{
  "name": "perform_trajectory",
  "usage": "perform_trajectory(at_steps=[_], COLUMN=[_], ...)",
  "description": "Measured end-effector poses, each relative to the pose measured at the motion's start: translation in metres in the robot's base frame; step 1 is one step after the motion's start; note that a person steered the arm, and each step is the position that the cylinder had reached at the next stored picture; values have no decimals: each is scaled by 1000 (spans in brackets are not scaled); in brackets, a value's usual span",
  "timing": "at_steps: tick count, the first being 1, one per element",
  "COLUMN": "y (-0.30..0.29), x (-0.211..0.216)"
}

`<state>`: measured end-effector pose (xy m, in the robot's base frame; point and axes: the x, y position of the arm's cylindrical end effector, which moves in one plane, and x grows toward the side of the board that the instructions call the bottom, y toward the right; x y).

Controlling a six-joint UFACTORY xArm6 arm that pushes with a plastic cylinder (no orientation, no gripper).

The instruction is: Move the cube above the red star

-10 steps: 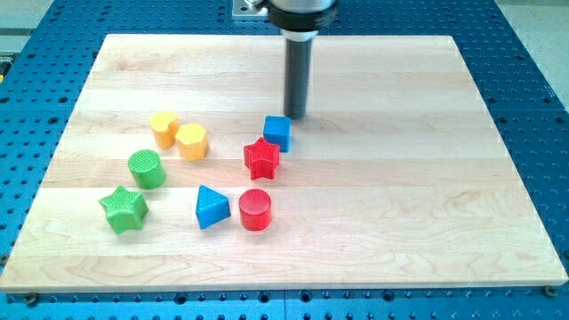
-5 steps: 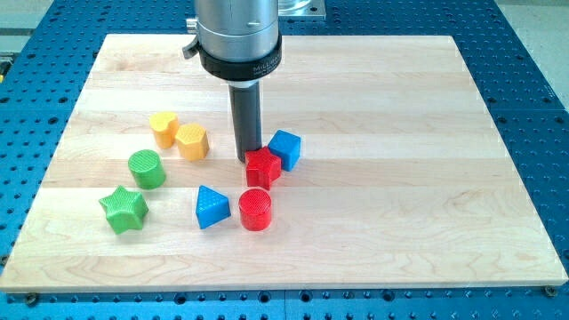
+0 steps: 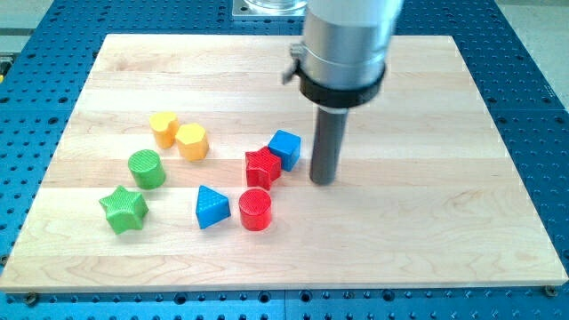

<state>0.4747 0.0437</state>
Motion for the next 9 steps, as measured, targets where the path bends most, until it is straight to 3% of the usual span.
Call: perform_trajectory(at_steps=[2, 3, 4, 6, 8, 9], y=[-17, -21, -37, -35, -46, -109], x=[-35, 4, 0, -40, -145, -131])
